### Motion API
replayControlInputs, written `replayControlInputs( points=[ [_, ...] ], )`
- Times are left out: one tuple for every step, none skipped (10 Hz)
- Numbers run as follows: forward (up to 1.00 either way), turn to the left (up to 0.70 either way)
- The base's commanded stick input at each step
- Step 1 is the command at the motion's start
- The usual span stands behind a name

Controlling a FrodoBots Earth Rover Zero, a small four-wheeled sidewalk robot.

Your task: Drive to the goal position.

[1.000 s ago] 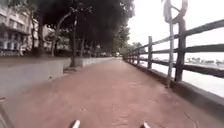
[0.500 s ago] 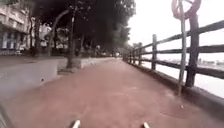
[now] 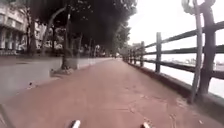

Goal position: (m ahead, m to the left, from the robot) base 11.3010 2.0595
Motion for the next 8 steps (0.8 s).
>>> replayControlInputs(
  points=[
    [0.70, 0.00],
    [0.70, 0.00],
    [0.70, 0.00],
    [0.70, 0.00],
    [0.70, 0.00],
    [0.70, 0.00],
    [0.70, 0.00],
    [0.70, -0.01]
  ],
)
